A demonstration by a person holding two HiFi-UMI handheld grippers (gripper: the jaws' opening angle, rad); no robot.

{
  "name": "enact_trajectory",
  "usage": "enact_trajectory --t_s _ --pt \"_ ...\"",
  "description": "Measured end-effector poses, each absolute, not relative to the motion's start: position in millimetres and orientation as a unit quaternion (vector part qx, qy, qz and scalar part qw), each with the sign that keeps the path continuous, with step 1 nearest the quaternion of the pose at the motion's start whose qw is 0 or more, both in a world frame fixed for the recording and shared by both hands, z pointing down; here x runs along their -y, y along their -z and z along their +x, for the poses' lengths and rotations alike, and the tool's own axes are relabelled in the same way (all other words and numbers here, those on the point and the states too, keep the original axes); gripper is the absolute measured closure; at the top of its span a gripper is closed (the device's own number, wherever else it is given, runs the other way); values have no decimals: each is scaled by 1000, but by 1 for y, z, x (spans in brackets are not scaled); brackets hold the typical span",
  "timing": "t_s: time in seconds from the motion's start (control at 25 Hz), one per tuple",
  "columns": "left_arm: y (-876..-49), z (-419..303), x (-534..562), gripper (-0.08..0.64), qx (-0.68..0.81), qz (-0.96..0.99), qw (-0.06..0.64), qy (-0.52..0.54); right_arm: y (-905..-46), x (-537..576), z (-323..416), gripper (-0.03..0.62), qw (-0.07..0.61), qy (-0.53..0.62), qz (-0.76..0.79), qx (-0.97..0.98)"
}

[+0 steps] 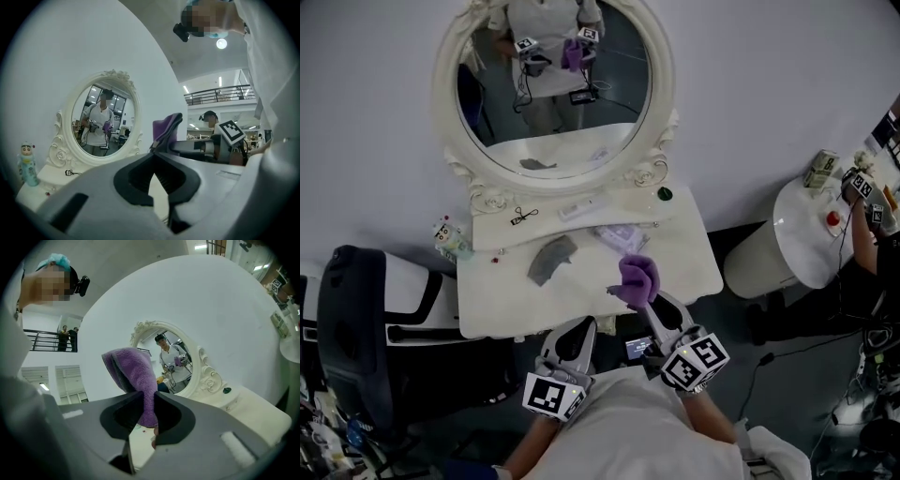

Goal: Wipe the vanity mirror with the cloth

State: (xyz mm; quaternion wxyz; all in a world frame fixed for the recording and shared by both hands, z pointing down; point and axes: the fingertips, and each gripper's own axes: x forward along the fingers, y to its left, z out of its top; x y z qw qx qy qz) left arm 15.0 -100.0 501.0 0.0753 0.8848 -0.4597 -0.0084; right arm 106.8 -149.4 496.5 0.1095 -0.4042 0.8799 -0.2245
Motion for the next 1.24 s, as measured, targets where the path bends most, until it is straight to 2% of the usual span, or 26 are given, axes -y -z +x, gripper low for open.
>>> enact_trajectory --t_s 0.52,0.76,0.96,1.24 --pt "-503 49 20 560 500 864 52 2 -506 85 124 515 98 231 -352 -902" --pt "-494 37 7 520 484 874 35 15 -500 67 112 515 102 222 -367 -898" --pt "-489 -1 -14 503 482 874 44 31 -496 47 77 515 98 228 -370 -895" --pt "-485 -108 -45 503 512 855 60 54 -492 6 -10 515 83 227 -366 -899"
